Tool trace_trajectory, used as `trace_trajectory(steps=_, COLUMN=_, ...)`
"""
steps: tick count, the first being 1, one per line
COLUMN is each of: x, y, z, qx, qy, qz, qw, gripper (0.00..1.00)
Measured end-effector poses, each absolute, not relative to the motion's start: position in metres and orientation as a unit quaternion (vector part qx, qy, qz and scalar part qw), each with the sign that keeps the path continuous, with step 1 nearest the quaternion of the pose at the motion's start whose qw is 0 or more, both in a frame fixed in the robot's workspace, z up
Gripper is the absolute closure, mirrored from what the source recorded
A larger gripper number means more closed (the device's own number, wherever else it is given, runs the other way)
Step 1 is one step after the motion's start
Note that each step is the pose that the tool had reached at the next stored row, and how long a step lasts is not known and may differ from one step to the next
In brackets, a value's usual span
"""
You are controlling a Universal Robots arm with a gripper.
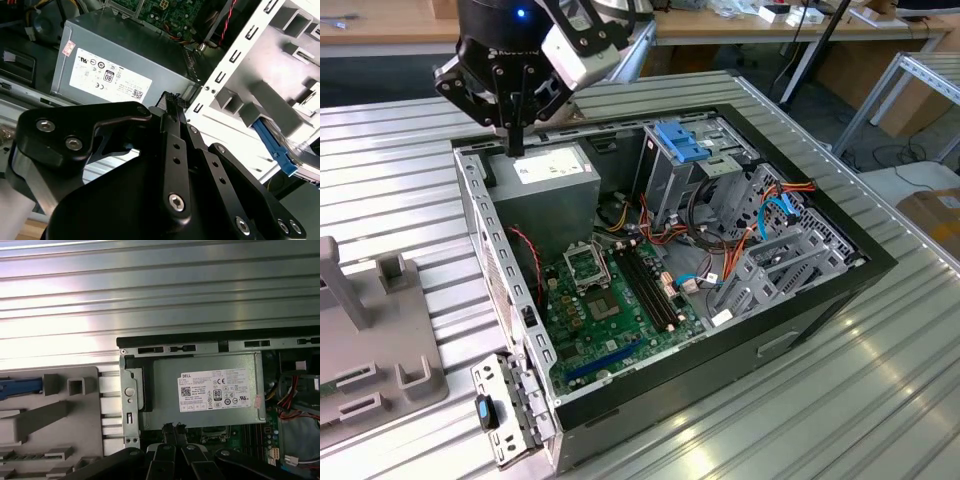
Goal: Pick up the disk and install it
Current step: 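Reach for the disk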
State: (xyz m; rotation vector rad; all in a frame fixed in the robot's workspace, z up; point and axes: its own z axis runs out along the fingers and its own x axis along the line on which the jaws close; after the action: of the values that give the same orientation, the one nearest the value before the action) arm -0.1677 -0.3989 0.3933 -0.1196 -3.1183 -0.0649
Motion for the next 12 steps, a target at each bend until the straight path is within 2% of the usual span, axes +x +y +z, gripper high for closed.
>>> trace_trajectory(steps=12, x=-0.1726, y=-0.3989, z=0.3932, qx=-0.038, qy=-0.999, qz=-0.021, qw=0.010, gripper=0.89)
